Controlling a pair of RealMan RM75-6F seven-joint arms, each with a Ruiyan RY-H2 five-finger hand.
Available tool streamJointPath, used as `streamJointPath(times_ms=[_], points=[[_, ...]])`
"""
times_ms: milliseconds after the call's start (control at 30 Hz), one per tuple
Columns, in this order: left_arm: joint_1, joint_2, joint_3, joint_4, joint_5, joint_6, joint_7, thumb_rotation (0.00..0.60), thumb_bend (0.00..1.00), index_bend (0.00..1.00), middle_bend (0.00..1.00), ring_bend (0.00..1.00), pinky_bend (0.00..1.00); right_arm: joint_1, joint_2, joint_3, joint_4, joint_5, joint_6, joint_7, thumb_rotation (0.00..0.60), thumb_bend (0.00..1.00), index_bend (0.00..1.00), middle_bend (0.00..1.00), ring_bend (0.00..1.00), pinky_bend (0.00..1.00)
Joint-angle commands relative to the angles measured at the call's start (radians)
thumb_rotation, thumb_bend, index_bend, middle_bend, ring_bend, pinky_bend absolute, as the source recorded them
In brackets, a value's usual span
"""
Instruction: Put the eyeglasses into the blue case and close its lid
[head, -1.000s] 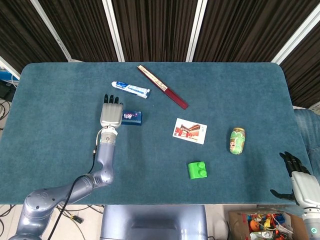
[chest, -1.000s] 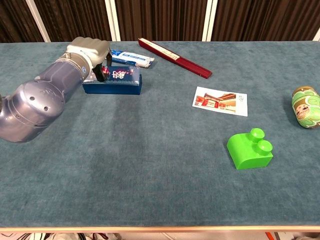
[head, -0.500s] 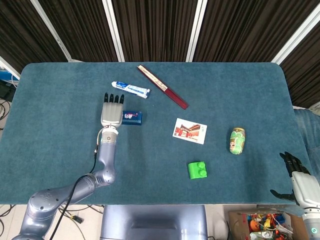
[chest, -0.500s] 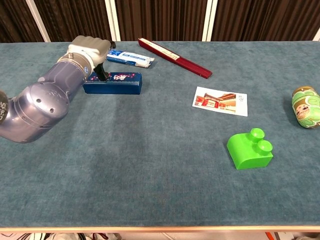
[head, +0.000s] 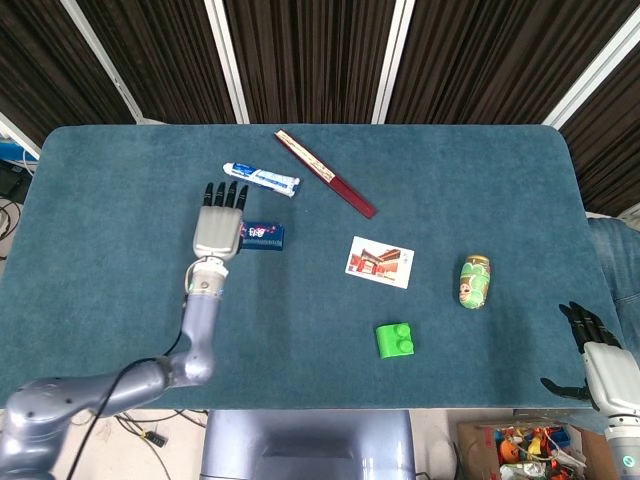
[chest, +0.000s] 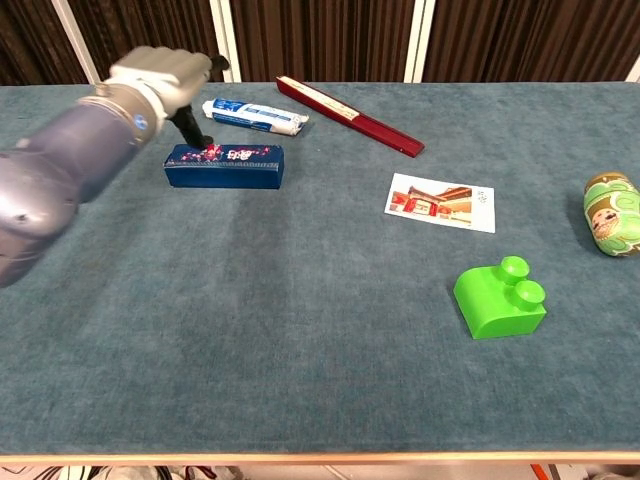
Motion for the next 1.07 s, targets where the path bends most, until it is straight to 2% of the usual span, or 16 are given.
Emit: streamJointPath(times_ms=[33, 167, 300, 500, 667, 833, 1067], points=[[0.151, 0.209, 0.062, -0.316, 0.036, 0.14, 0.002, 0.6, 0.25, 0.0, 0.0, 0.0, 0.0, -0.001, -0.003, -0.001, 0.003, -0.006, 0.006, 0.0, 0.6, 0.16, 0.0, 0.0, 0.03, 0.18], [0.254, 0.371, 0.114, -0.55, 0.031, 0.179, -0.028, 0.6, 0.22, 0.0, 0.0, 0.0, 0.0, -0.003, -0.008, -0.001, 0.01, -0.024, 0.02, -0.002, 0.6, 0.16, 0.0, 0.0, 0.03, 0.18], [0.35, 0.508, 0.18, -0.707, 0.088, 0.2, -0.116, 0.6, 0.22, 0.0, 0.0, 0.0, 0.0, -0.007, -0.017, -0.001, 0.026, -0.053, 0.047, 0.002, 0.6, 0.15, 0.0, 0.0, 0.03, 0.18], [0.445, 0.615, 0.251, -0.801, 0.189, 0.245, -0.218, 0.6, 0.21, 0.0, 0.0, 0.0, 0.0, -0.011, -0.029, 0.0, 0.045, -0.08, 0.071, 0.012, 0.6, 0.13, 0.0, 0.0, 0.02, 0.18], [0.53, 0.677, 0.312, -0.824, 0.286, 0.297, -0.305, 0.6, 0.21, 0.01, 0.0, 0.0, 0.0, -0.013, -0.04, 0.0, 0.061, -0.102, 0.092, 0.019, 0.6, 0.13, 0.0, 0.0, 0.02, 0.18], [0.587, 0.712, 0.33, -0.824, 0.325, 0.327, -0.384, 0.6, 0.21, 0.01, 0.0, 0.0, 0.0, -0.015, -0.049, 0.003, 0.074, -0.121, 0.113, 0.029, 0.6, 0.13, 0.0, 0.0, 0.02, 0.18], [0.611, 0.716, 0.342, -0.82, 0.4, 0.338, -0.428, 0.6, 0.21, 0.01, 0.0, 0.0, 0.0, -0.019, -0.06, 0.004, 0.094, -0.142, 0.137, 0.031, 0.6, 0.13, 0.0, 0.0, 0.02, 0.18]])
